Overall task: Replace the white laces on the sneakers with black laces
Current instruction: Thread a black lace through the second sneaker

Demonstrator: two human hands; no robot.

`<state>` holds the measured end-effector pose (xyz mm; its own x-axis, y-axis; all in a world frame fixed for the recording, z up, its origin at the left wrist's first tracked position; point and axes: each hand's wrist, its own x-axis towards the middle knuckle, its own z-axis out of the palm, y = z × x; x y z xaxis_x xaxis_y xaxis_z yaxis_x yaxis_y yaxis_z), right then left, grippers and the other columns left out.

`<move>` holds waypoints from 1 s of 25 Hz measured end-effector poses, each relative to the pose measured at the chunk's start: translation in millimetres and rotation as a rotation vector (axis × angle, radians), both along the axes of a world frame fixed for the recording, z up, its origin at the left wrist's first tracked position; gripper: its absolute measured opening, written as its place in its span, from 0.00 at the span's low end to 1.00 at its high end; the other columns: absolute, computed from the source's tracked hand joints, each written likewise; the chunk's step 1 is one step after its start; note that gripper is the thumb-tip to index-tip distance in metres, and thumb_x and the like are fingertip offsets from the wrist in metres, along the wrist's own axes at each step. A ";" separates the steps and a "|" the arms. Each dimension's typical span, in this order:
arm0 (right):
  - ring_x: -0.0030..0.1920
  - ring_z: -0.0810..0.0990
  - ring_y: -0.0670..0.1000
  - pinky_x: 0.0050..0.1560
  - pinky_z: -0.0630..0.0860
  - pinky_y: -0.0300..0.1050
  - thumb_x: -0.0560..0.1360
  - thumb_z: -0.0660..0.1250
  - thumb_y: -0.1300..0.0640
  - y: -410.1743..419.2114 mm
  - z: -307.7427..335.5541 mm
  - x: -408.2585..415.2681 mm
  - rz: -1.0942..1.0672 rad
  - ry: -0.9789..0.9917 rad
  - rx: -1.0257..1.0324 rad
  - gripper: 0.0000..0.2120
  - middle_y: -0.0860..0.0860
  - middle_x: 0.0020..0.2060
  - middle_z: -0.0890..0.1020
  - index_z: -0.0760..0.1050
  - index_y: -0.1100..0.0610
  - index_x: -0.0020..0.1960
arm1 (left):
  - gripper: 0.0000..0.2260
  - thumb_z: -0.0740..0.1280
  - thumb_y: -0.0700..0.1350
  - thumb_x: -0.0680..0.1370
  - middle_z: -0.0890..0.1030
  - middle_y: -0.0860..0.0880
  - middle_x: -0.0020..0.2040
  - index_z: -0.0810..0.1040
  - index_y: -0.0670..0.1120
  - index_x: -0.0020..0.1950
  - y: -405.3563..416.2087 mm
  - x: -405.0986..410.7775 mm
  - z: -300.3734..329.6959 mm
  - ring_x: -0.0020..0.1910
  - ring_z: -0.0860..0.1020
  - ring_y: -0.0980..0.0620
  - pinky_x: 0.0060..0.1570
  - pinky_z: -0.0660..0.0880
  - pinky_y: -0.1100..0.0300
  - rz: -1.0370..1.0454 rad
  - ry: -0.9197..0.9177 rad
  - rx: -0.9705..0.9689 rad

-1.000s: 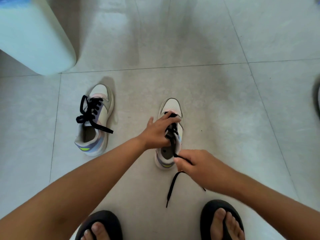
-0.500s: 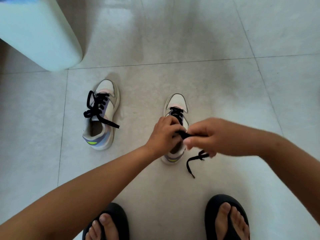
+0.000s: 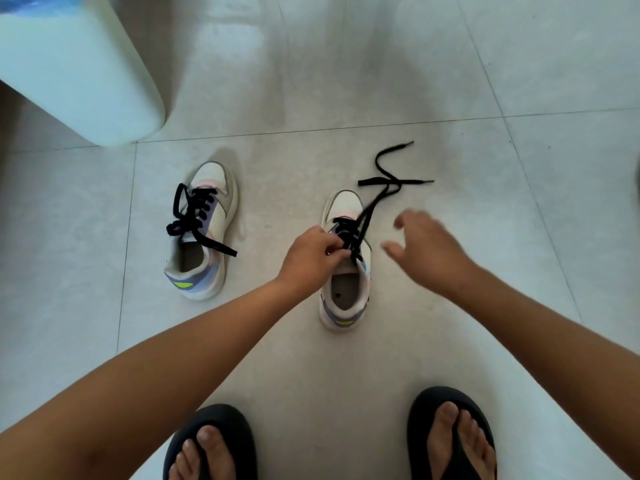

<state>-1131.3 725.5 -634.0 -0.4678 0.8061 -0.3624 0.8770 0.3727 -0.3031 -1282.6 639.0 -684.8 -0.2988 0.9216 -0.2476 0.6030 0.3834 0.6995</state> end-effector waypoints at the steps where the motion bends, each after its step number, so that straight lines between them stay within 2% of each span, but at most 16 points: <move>1: 0.55 0.74 0.56 0.56 0.70 0.47 0.76 0.66 0.51 -10.6 -9.8 0.1 0.017 0.026 -0.121 0.16 0.55 0.53 0.75 0.74 0.58 0.59 | 0.09 0.68 0.45 0.76 0.73 0.48 0.39 0.81 0.39 0.45 1.2 -0.5 -0.8 0.39 0.72 0.52 0.43 0.67 0.59 0.059 -0.092 -0.045; 3: 0.50 0.74 0.50 0.49 0.67 0.40 0.75 0.68 0.51 -25.4 -26.0 -6.2 -0.001 0.202 -0.253 0.14 0.51 0.48 0.74 0.77 0.58 0.56 | 0.09 0.68 0.44 0.76 0.75 0.47 0.37 0.79 0.38 0.42 2.2 -0.5 -3.2 0.38 0.72 0.52 0.43 0.70 0.57 0.168 -0.315 -0.120; 5: 0.49 0.73 0.49 0.49 0.67 0.38 0.74 0.69 0.54 -29.9 -38.6 -14.5 -0.086 0.316 -0.232 0.12 0.51 0.48 0.75 0.77 0.59 0.54 | 0.05 0.69 0.42 0.75 0.78 0.48 0.37 0.79 0.42 0.42 1.5 -2.1 -2.1 0.39 0.74 0.53 0.46 0.75 0.55 0.246 -0.445 -0.136; 7: 0.49 0.74 0.50 0.50 0.70 0.39 0.73 0.71 0.58 -31.3 -47.7 -19.4 -0.124 0.408 -0.154 0.08 0.52 0.47 0.77 0.77 0.59 0.50 | 0.02 0.70 0.41 0.74 0.80 0.51 0.38 0.79 0.46 0.42 0.5 -5.3 0.4 0.40 0.77 0.54 0.46 0.75 0.63 0.255 -0.425 -0.101; 9: 0.44 0.74 0.48 0.45 0.69 0.31 0.72 0.70 0.62 -35.3 -52.4 -21.5 -0.212 0.546 -0.186 0.03 0.51 0.43 0.77 0.77 0.57 0.45 | 0.01 0.70 0.40 0.74 0.81 0.51 0.39 0.80 0.45 0.44 -1.6 -5.2 3.8 0.40 0.77 0.57 0.40 0.71 0.73 0.207 -0.324 -0.049; 11: 0.38 0.74 0.43 0.40 0.70 0.29 0.74 0.68 0.63 -38.3 -46.1 -24.7 -0.433 0.728 -0.387 0.04 0.50 0.38 0.77 0.74 0.56 0.42 | 0.01 0.69 0.40 0.75 0.81 0.51 0.41 0.79 0.44 0.46 -4.6 -1.5 5.0 0.41 0.77 0.57 0.40 0.69 0.74 0.180 -0.274 0.003; 13: 0.34 0.75 0.42 0.35 0.72 0.30 0.76 0.66 0.64 -34.7 -37.9 -28.2 -0.597 0.869 -0.601 0.06 0.50 0.36 0.78 0.73 0.57 0.41 | 0.03 0.69 0.41 0.75 0.81 0.50 0.42 0.79 0.43 0.47 -4.4 -1.5 4.2 0.43 0.78 0.55 0.44 0.72 0.69 0.213 -0.315 0.023; 15: 0.35 0.78 0.42 0.34 0.72 0.30 0.76 0.65 0.64 -24.3 -31.5 -29.5 -0.638 0.905 -0.734 0.06 0.50 0.36 0.79 0.72 0.56 0.42 | 0.05 0.71 0.43 0.74 0.82 0.46 0.42 0.78 0.43 0.46 0.7 -4.5 5.2 0.42 0.80 0.53 0.45 0.76 0.63 0.285 -0.434 0.009; 18: 0.37 0.78 0.46 0.40 0.70 0.37 0.78 0.62 0.63 -8.9 -28.5 -29.8 -0.637 0.890 -0.860 0.06 0.49 0.36 0.79 0.75 0.54 0.47 | 0.04 0.68 0.41 0.77 0.81 0.48 0.38 0.75 0.45 0.43 11.3 -5.3 15.1 0.36 0.79 0.56 0.36 0.74 0.67 0.373 -0.643 -0.013; 20: 0.33 0.74 0.45 0.34 0.69 0.33 0.78 0.60 0.65 -3.8 -28.1 -31.2 -0.505 0.760 -0.809 0.08 0.49 0.33 0.76 0.77 0.57 0.49 | 0.04 0.66 0.41 0.78 0.80 0.49 0.38 0.74 0.45 0.43 20.0 -5.8 21.8 0.35 0.78 0.57 0.34 0.75 0.68 0.441 -0.715 0.001; 21: 0.32 0.73 0.44 0.31 0.69 0.30 0.78 0.60 0.65 -3.0 -26.3 -32.9 -0.388 0.666 -0.759 0.07 0.49 0.33 0.76 0.77 0.58 0.48 | 0.04 0.67 0.42 0.78 0.80 0.51 0.39 0.75 0.45 0.43 24.5 -7.0 23.9 0.36 0.78 0.58 0.36 0.74 0.68 0.450 -0.679 0.019; 23: 0.35 0.75 0.41 0.36 0.71 0.30 0.77 0.62 0.62 -3.9 -21.3 -38.8 -0.179 0.544 -0.697 0.06 0.48 0.35 0.78 0.78 0.58 0.46 | 0.03 0.68 0.43 0.77 0.78 0.53 0.40 0.76 0.46 0.43 31.0 -10.6 26.5 0.38 0.76 0.59 0.40 0.73 0.68 0.345 -0.529 0.087; 25: 0.32 0.74 0.41 0.36 0.71 0.33 0.78 0.62 0.56 -3.9 -17.7 -42.9 -0.155 0.537 -0.702 0.11 0.46 0.31 0.78 0.78 0.56 0.40 | 0.03 0.66 0.46 0.78 0.80 0.52 0.43 0.76 0.47 0.48 36.1 -15.4 27.6 0.40 0.77 0.56 0.43 0.73 0.63 0.078 -0.395 0.084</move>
